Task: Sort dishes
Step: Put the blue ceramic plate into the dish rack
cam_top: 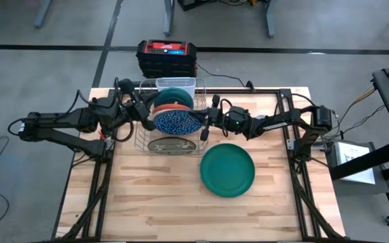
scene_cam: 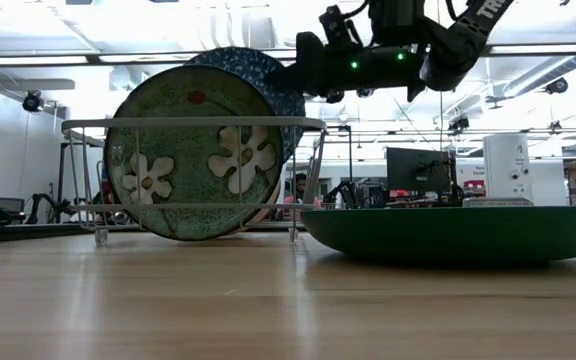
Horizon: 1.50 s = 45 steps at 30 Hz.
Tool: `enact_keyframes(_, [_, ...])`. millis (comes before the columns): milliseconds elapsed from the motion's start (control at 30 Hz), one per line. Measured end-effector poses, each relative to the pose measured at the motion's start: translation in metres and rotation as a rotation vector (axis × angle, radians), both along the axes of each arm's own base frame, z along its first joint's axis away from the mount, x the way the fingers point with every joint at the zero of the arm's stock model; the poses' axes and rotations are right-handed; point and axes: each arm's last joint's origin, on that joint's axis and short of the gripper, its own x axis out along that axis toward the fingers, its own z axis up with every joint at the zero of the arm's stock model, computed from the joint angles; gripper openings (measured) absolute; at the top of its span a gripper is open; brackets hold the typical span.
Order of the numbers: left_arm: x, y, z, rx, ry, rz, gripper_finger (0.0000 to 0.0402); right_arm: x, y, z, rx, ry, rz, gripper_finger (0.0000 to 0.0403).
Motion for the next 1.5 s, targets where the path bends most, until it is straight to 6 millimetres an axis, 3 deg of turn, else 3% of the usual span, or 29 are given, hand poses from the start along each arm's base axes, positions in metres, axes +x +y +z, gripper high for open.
enact_keyframes(600, [0.0, 0.0, -0.001, -0.061, -0.048, 0.004, 0.0, 0.003, 0.003, -0.007, -0.027, 0.034, 0.021, 0.0])
enact_keyframes(1500, [0.0, 0.0, -0.006, -0.115, -0.041, 0.011, 0.0, 0.024, 0.002, -0.04, -0.086, -0.009, 0.051, 0.0])
